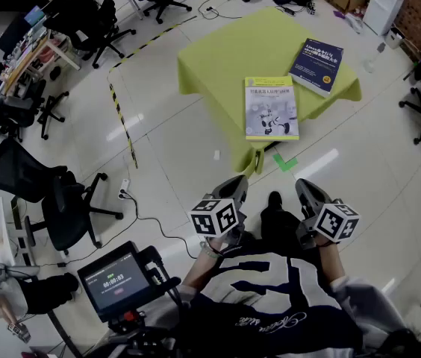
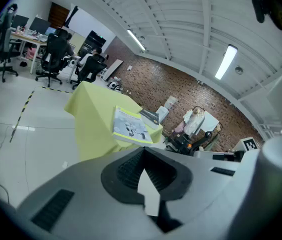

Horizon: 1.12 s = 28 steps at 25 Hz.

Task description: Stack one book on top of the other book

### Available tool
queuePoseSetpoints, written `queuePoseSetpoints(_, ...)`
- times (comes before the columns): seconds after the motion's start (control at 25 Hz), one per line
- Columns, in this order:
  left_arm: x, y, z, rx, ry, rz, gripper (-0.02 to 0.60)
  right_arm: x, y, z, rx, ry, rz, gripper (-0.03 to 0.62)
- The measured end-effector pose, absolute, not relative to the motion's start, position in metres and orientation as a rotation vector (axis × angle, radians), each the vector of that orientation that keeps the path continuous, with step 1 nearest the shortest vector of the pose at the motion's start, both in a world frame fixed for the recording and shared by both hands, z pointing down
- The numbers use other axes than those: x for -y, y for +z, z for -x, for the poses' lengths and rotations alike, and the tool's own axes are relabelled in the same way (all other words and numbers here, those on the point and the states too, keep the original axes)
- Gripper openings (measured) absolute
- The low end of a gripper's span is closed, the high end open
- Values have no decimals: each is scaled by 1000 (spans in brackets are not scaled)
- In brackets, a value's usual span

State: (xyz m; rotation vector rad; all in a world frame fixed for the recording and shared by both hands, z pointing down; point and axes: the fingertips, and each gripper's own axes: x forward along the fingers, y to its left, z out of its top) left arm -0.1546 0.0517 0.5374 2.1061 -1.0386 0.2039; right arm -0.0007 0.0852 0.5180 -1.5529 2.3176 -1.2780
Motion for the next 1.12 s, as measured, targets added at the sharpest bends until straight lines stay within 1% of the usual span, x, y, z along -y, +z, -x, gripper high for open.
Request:
queuePoseSetpoints(0.12,-21,541,145,1067,190,-2090,5,-49,521,-15,-2363,-1301,1530,-3)
queuePoseSetpoints(0.16,-8,546,141,1077,192,-2083,5,-35,526,-20,-2377,-1315,1515,6)
queuePoseSetpoints(0.2,5,552,136,1086,198,-2074,5,-20,531,-26,-2390,-1332,1498,34)
queuePoseSetpoints(0.44,66,585,120,1140,271,-2000,5,45,570,-47,-2462,-1449,1421,80)
queuePoseSetpoints(0.52,81,594,119,1157,296,-1980,5,64,585,-51,-2482,-1479,1400,86)
queuePoseSetpoints(0.6,92,601,119,1172,321,-1962,5,79,600,-55,-2483,-1515,1386,119)
queuePoseSetpoints(0.76,100,610,116,1183,345,-1925,5,101,630,-63,-2454,-1635,1341,213)
queuePoseSetpoints(0.84,104,613,114,1185,350,-1903,5,113,644,-63,-2415,-1717,1297,235)
queuePoseSetpoints(1.04,106,618,103,1198,341,-1843,5,126,665,-60,-2324,-1879,1156,238)
queuePoseSetpoints(1.08,103,619,98,1196,336,-1836,5,123,665,-63,-2310,-1890,1132,230)
queuePoseSetpoints(1.12,100,620,94,1194,332,-1830,5,119,666,-66,-2300,-1895,1113,209)
